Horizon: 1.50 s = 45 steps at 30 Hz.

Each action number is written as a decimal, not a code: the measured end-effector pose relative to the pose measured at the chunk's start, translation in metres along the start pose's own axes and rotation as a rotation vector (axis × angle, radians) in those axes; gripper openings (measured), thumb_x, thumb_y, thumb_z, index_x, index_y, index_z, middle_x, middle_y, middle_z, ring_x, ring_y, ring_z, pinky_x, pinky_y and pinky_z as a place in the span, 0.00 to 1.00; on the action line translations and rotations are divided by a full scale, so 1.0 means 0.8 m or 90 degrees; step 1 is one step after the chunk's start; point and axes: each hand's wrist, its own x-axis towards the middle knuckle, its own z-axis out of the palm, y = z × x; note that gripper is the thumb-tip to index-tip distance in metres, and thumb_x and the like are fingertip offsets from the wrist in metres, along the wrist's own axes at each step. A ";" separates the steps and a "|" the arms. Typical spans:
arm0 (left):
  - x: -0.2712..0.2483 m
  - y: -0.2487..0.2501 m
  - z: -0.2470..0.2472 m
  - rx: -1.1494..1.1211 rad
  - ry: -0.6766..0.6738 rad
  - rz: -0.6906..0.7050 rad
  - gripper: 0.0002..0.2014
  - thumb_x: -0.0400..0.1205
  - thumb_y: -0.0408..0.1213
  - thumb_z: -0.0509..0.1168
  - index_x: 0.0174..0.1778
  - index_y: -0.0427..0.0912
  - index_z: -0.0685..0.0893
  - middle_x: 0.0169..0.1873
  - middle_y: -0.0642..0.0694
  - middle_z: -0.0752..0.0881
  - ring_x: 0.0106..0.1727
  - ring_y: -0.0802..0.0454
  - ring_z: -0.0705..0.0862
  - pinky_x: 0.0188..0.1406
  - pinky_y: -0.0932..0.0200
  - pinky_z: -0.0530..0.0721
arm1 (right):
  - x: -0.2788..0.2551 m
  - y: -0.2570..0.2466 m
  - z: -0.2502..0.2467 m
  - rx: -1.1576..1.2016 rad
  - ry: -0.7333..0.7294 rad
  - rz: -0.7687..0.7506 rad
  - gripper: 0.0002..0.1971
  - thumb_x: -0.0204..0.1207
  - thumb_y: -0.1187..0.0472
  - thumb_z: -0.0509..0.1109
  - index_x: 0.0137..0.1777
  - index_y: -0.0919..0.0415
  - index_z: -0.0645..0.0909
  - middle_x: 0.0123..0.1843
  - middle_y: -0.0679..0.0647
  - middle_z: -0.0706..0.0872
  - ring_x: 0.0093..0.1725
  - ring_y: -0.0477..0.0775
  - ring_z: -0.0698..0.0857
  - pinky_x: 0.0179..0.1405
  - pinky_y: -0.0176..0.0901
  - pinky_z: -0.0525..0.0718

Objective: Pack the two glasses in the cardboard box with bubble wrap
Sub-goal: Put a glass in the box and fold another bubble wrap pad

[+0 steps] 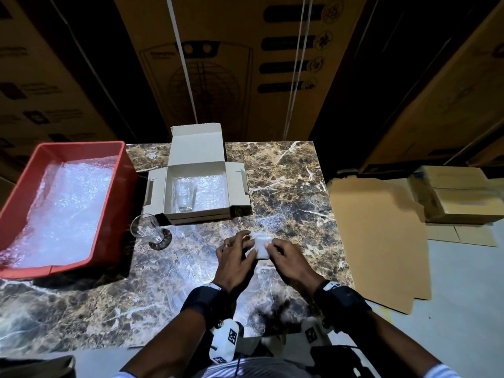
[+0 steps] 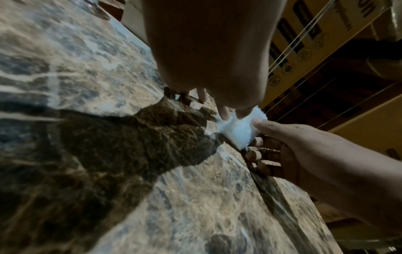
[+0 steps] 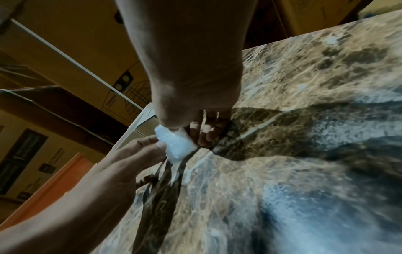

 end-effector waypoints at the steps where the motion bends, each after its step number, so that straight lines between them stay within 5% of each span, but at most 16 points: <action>1: 0.002 -0.001 0.002 -0.016 0.003 -0.012 0.20 0.87 0.51 0.62 0.74 0.66 0.68 0.60 0.69 0.82 0.74 0.59 0.76 0.74 0.50 0.57 | 0.005 0.001 0.002 -0.003 0.011 0.011 0.23 0.86 0.42 0.65 0.35 0.58 0.72 0.28 0.46 0.73 0.30 0.45 0.70 0.32 0.47 0.69; 4: 0.008 0.003 0.005 -0.067 0.026 -0.040 0.23 0.84 0.47 0.66 0.74 0.67 0.69 0.58 0.73 0.78 0.70 0.59 0.81 0.78 0.41 0.64 | 0.016 0.001 0.007 -0.028 0.032 0.040 0.24 0.86 0.43 0.66 0.31 0.55 0.71 0.26 0.47 0.74 0.27 0.46 0.71 0.30 0.47 0.70; 8: 0.017 0.012 0.000 -0.032 0.045 -0.049 0.25 0.82 0.40 0.70 0.73 0.60 0.71 0.53 0.66 0.84 0.65 0.56 0.78 0.69 0.51 0.60 | 0.022 -0.004 0.007 -0.061 0.038 0.059 0.25 0.86 0.46 0.67 0.30 0.59 0.73 0.25 0.48 0.76 0.24 0.45 0.72 0.28 0.44 0.70; 11: 0.023 0.014 -0.004 -0.009 0.045 -0.039 0.24 0.81 0.38 0.71 0.71 0.57 0.72 0.51 0.63 0.84 0.59 0.57 0.74 0.68 0.48 0.65 | 0.027 -0.011 0.009 -0.113 0.055 0.072 0.27 0.85 0.45 0.68 0.30 0.64 0.75 0.23 0.49 0.77 0.22 0.44 0.71 0.26 0.43 0.69; 15: 0.019 0.012 -0.009 0.088 0.033 0.040 0.18 0.81 0.40 0.69 0.65 0.57 0.74 0.53 0.58 0.83 0.56 0.52 0.74 0.61 0.47 0.72 | 0.035 -0.020 0.012 -0.200 0.069 0.108 0.26 0.82 0.44 0.70 0.24 0.56 0.74 0.20 0.46 0.77 0.22 0.44 0.75 0.26 0.41 0.70; 18: 0.019 0.000 -0.008 0.184 0.024 0.106 0.10 0.84 0.43 0.67 0.61 0.57 0.80 0.57 0.57 0.78 0.57 0.50 0.75 0.58 0.47 0.72 | 0.039 -0.028 0.011 -0.328 0.074 0.066 0.21 0.82 0.43 0.71 0.33 0.57 0.81 0.29 0.48 0.83 0.30 0.54 0.81 0.32 0.46 0.79; 20: 0.021 -0.006 -0.007 0.233 0.026 0.103 0.09 0.84 0.46 0.66 0.60 0.59 0.81 0.62 0.58 0.76 0.60 0.50 0.74 0.58 0.47 0.70 | 0.039 -0.032 0.009 -0.444 0.082 0.005 0.17 0.83 0.43 0.70 0.42 0.57 0.80 0.36 0.53 0.86 0.36 0.58 0.83 0.34 0.48 0.76; 25: 0.024 -0.005 -0.009 0.326 -0.003 0.064 0.16 0.80 0.53 0.63 0.65 0.63 0.81 0.74 0.55 0.73 0.70 0.46 0.71 0.65 0.44 0.69 | 0.039 -0.023 0.008 -0.509 0.058 -0.178 0.08 0.81 0.55 0.74 0.50 0.54 0.77 0.43 0.51 0.83 0.40 0.58 0.84 0.34 0.46 0.74; 30: 0.023 0.003 -0.017 0.373 -0.040 0.059 0.27 0.71 0.61 0.64 0.68 0.64 0.79 0.75 0.55 0.71 0.70 0.47 0.70 0.66 0.44 0.68 | 0.041 -0.002 0.004 -0.481 -0.016 -0.288 0.03 0.84 0.59 0.69 0.55 0.54 0.81 0.48 0.50 0.80 0.48 0.56 0.81 0.39 0.48 0.77; 36: 0.026 -0.006 -0.017 0.384 -0.041 0.098 0.27 0.73 0.67 0.63 0.68 0.63 0.79 0.72 0.54 0.73 0.66 0.45 0.73 0.61 0.44 0.69 | 0.014 0.009 -0.018 -0.401 -0.062 -0.288 0.16 0.80 0.55 0.67 0.66 0.54 0.84 0.60 0.46 0.87 0.57 0.50 0.82 0.59 0.41 0.80; 40: 0.027 -0.007 -0.016 0.368 -0.040 0.095 0.23 0.78 0.64 0.60 0.68 0.63 0.79 0.75 0.54 0.72 0.69 0.46 0.71 0.64 0.43 0.68 | 0.009 0.007 -0.025 -0.415 -0.099 -0.273 0.23 0.83 0.42 0.67 0.74 0.52 0.80 0.62 0.46 0.87 0.58 0.50 0.82 0.53 0.41 0.80; 45: 0.026 -0.004 -0.016 0.337 -0.027 0.084 0.18 0.85 0.63 0.55 0.66 0.62 0.80 0.72 0.57 0.71 0.67 0.49 0.69 0.65 0.45 0.67 | 0.016 0.000 -0.015 -0.398 -0.065 -0.265 0.14 0.89 0.49 0.62 0.71 0.49 0.80 0.59 0.47 0.82 0.58 0.51 0.80 0.50 0.45 0.80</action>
